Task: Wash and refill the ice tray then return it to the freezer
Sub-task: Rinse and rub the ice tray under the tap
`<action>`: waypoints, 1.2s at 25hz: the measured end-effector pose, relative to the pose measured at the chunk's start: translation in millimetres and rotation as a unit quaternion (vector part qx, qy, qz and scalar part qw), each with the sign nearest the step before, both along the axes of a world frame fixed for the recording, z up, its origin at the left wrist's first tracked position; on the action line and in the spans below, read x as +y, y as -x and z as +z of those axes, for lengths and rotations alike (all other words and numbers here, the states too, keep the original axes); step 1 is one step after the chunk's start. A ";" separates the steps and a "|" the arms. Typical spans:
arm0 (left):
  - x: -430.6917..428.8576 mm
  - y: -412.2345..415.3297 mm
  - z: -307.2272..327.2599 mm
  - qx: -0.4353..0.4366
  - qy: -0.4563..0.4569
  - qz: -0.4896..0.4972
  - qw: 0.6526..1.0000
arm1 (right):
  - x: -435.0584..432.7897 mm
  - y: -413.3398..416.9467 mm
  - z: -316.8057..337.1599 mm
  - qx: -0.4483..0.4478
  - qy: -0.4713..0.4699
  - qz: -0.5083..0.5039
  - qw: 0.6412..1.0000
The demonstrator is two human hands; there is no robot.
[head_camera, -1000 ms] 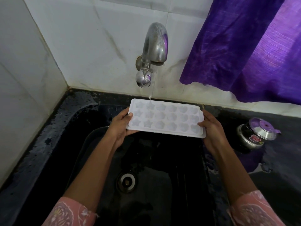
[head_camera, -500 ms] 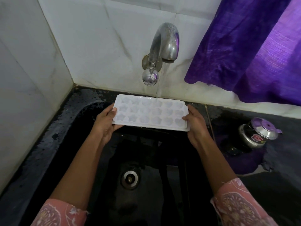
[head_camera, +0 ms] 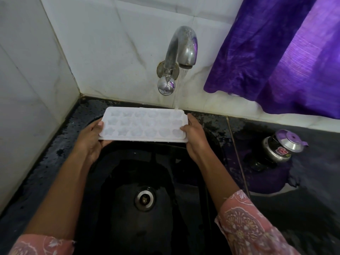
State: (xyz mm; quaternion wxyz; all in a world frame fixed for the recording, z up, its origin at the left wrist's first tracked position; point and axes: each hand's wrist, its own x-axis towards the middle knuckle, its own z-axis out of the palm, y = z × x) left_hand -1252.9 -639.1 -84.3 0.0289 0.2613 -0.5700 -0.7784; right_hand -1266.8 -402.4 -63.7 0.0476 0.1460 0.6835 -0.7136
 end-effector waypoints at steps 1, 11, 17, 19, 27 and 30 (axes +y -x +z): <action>-3.7 -1.1 -0.1 -0.001 -0.002 0.005 1.000 | -3.6 -0.7 0.8 0.001 -0.001 0.007 1.000; -25.7 -14.4 -12.0 0.012 -0.037 0.000 0.999 | -11.0 -10.7 -4.6 0.002 0.018 0.036 0.999; -12.6 -23.2 -19.1 0.023 -0.043 -0.037 0.998 | 5.9 -25.3 -9.9 -0.004 0.041 0.010 0.999; -6.9 -23.3 -19.5 0.029 -0.040 -0.050 0.998 | 13.1 -27.4 -11.1 -0.009 0.053 -0.004 0.999; 35.3 -17.7 -11.9 0.025 -0.063 -0.068 0.995 | 50.9 -30.8 -10.2 -0.014 0.083 -0.069 0.994; 51.3 -16.9 -8.2 0.020 -0.065 -0.076 0.995 | 65.8 -31.8 -11.3 -0.013 0.083 -0.093 0.992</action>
